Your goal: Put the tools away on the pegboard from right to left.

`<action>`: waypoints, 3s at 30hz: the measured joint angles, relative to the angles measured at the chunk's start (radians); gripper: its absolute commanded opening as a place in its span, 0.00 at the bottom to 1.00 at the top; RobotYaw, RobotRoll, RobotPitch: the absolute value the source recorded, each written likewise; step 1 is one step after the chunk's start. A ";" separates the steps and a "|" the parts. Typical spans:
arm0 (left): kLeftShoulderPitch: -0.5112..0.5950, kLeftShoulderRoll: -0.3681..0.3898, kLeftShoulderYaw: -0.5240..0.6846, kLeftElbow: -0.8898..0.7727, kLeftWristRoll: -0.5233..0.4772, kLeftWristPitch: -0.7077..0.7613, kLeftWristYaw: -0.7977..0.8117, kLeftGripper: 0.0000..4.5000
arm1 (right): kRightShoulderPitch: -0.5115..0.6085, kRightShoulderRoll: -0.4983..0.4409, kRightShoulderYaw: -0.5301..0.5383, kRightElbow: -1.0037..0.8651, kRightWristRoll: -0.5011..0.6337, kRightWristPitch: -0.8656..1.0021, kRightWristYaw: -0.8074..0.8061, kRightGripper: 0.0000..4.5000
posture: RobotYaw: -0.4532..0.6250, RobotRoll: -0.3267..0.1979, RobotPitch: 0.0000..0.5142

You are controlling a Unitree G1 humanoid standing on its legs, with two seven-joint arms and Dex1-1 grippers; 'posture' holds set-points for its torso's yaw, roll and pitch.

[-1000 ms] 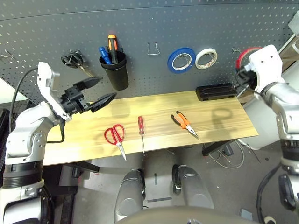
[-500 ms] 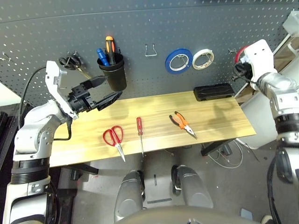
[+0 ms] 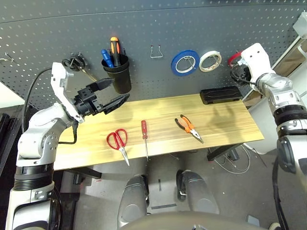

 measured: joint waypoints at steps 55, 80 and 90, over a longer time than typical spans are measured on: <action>0.264 0.010 -0.188 -0.198 0.022 0.066 -0.060 1.00 | -0.021 0.447 0.280 0.142 0.051 0.691 -0.127 1.00 | 0.40 0.62 0.50; 0.237 0.012 -0.141 -0.220 0.008 0.085 -0.018 1.00 | -0.080 0.472 0.221 0.409 -0.006 0.410 -0.129 0.46 | 0.43 0.62 0.33; 0.169 0.063 0.021 -0.131 -0.031 0.084 -0.025 1.00 | 0.119 0.370 0.176 -0.347 0.074 0.666 -0.036 0.46 | 0.42 0.62 0.22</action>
